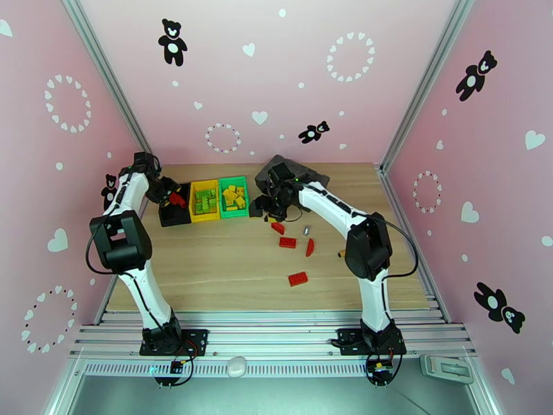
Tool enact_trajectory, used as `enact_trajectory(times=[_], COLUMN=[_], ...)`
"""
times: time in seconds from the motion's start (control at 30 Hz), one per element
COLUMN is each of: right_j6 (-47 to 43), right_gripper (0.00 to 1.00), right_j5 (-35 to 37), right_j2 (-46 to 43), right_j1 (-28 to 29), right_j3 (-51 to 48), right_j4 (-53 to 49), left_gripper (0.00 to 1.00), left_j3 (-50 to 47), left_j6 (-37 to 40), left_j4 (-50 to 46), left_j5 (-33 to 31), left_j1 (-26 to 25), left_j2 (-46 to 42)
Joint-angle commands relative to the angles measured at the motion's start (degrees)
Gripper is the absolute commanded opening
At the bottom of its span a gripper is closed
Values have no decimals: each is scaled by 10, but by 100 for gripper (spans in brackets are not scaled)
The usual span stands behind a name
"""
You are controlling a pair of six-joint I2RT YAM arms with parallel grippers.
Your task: Sort the legos into containers by color
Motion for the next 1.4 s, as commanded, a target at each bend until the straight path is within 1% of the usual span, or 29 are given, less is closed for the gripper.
enact_trajectory(times=[0.0, 0.1, 0.17, 0.23, 0.37, 0.43, 0.63, 0.7, 0.77, 0.9, 1.13, 1.23, 1.37], right_j6=[-17, -17, -17, -14, -3, 5, 22, 26, 28, 32, 48, 52, 62], right_gripper=[70, 70, 70, 70, 70, 70, 71, 71, 71, 71, 72, 73, 73], right_j5=[10, 21, 33, 50, 86, 99, 130, 135, 139, 145, 123, 113, 98], right_j2=[-21, -40, -54, -69, -106, -132, -211, -239, -265, -327, -460, -514, -573], right_j1=[-4, -7, -11, -14, -23, -30, -58, -70, -81, -107, -191, -224, -248], right_j3=[-15, -44, -65, -89, -148, -188, -301, -338, -370, -436, -558, -599, -640], right_j4=[-20, -16, -17, -20, -24, -17, -7, -5, -6, -12, -20, -32, -42], left_gripper=[72, 72, 72, 73, 73, 74, 74, 74, 74, 75, 76, 75, 75], left_j3=[8, -24, -52, -80, -160, -196, -264, -272, -277, -276, -238, -218, -197], left_j6=[11, 24, 33, 46, 53, 53, 68, 78, 93, 130, 194, 215, 233], left_j4=[-26, -25, -21, -26, -3, 5, 39, 46, 56, 73, 65, 61, 57], left_j5=[-4, -16, -20, -36, -48, -55, -65, -66, -57, -35, -25, -27, -38], left_j1=[2, -13, -34, -66, -152, -203, -352, -393, -429, -517, -671, -723, -762], left_j2=[-10, -42, -65, -89, -140, -159, -185, -185, -183, -176, -125, -94, -56])
